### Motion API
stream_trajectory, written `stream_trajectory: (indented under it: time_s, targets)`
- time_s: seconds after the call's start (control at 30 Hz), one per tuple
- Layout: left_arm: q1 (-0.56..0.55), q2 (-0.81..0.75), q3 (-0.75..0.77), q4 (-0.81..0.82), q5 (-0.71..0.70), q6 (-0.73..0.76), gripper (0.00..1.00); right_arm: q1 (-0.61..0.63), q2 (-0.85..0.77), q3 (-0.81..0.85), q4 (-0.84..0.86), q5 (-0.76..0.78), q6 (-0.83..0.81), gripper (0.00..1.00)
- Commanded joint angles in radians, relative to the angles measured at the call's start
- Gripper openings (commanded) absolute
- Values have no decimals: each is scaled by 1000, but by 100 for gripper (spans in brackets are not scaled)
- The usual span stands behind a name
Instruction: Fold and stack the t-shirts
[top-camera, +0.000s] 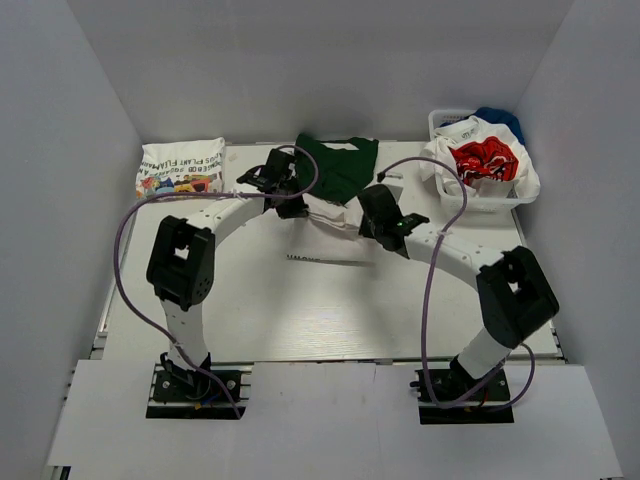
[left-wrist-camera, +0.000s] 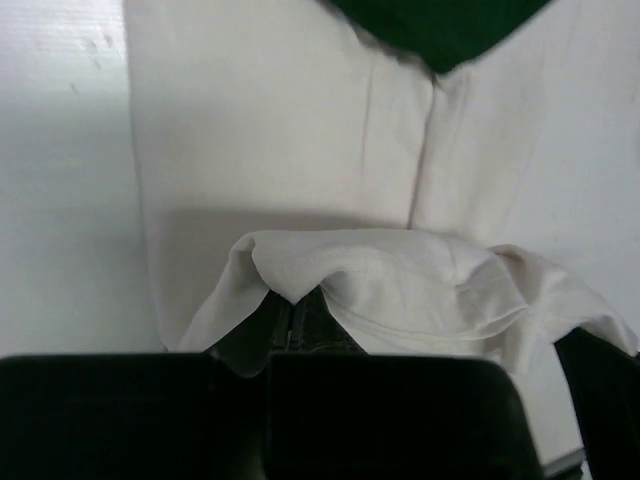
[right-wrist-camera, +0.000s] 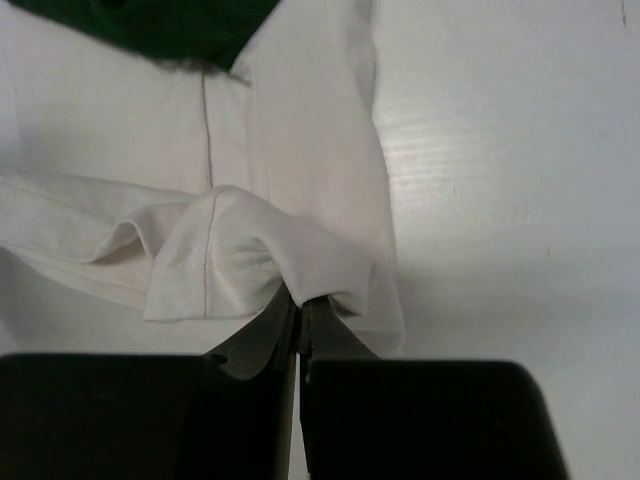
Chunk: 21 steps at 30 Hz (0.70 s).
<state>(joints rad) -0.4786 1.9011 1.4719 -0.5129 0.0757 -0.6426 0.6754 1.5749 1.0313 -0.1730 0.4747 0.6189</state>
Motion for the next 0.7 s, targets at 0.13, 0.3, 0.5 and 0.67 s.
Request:
stream_trajectory:
  time_s: [0.13,0.3,0.5,0.67]
  targets:
    - [44,125,215,33,11,103,0,-102,231,254,73,-48,-102,0]
    - [78,281,355,-11,24,113,0,-145,358,404,0,-105,-108,0]
    - [130,340,493,-39,15,103,75,-192,464,556,-37,-224,-136,77]
    - [153,236,492,-70,1,121,100,-194,383,522,-40,-288,-173,90]
